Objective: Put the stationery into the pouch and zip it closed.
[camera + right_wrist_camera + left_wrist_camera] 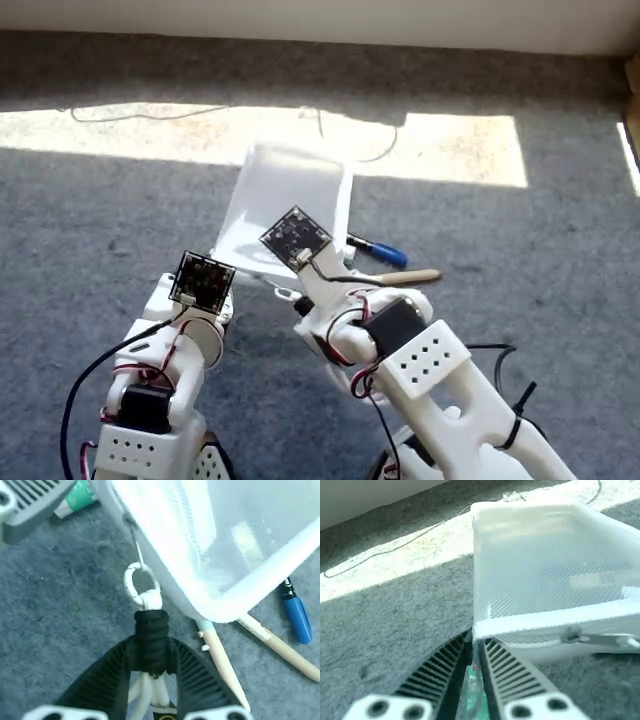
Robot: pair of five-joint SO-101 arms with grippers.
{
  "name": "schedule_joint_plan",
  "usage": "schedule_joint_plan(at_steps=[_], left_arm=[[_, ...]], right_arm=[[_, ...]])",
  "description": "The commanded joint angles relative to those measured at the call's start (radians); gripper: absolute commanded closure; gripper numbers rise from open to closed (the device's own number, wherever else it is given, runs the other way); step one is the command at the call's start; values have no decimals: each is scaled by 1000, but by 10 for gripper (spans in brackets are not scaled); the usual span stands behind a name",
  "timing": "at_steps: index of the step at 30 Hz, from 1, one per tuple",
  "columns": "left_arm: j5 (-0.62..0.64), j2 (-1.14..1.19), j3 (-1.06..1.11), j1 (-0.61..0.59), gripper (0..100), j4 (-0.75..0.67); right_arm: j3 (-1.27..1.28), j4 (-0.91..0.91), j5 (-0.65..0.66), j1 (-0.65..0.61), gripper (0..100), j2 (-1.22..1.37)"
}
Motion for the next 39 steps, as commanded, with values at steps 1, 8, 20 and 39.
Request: schedule_joint_plan(at_steps=[1, 8, 20, 39], left_arm=[[-5, -4, -31, -4, 994, -15], [-3, -4, -54, -58, 994, 3], [-3, -4, -110, -54, 994, 83], [18, -4, -102, -53, 825, 83]], right_arm=[[-39, 24, 2, 65, 993, -35], [-39, 97, 3, 139, 993, -217], [-31, 180, 48, 219, 993, -466], [-41, 193, 43, 259, 993, -476]])
